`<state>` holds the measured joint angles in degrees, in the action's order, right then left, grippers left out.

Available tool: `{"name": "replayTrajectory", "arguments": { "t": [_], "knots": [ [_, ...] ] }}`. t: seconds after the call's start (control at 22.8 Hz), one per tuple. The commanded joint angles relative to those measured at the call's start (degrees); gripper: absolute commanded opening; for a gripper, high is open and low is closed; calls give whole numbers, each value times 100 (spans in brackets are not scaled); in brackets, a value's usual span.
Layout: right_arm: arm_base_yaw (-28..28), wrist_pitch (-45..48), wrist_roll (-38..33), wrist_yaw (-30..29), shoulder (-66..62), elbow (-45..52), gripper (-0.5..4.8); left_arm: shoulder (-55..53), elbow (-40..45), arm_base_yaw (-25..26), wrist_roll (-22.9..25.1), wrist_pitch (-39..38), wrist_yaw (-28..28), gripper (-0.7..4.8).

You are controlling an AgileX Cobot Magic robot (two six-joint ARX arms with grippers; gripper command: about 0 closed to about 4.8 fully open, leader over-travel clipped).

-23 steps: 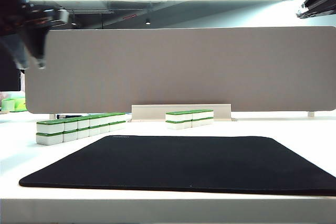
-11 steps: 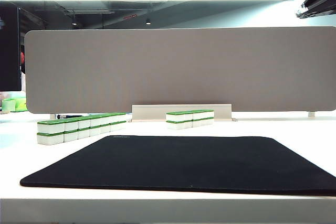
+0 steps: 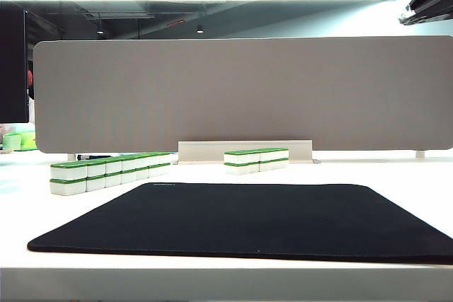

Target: Take a mahjong tile from the mahjong wall and then place it on the table close to you.

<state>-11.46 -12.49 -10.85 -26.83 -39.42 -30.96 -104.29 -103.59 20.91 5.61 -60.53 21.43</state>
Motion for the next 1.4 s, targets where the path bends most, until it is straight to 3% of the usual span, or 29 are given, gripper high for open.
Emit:
{"name": "replayTrajectory", "arguments": {
  "t": [0.04,0.35,0.44,0.48,0.61,0.88,1.4],
  "knots": [
    [7,68,15,-4,2,-17,-1,37,-15,-511,678,31,20,250],
    [7,50,17,-7,-28,-15,-1,20,-7,-1591,1700,-20,-894,251],
    [7,50,20,-4,-28,-15,-1,-76,-7,-2138,2109,-92,-1276,252],
    [7,52,20,-7,-31,-15,-1,-127,-7,-2264,2203,-140,-1296,263],
    [9,50,22,-4,-28,-15,-1,-361,-7,-2570,2446,-343,-1377,368],
    [7,48,35,-7,-31,-15,-1,-789,-4,-2658,2249,-765,-1587,377],
    [7,26,35,-7,-31,-15,-1,-1169,-4,-2658,2135,-446,-1615,377]
  ]
}}
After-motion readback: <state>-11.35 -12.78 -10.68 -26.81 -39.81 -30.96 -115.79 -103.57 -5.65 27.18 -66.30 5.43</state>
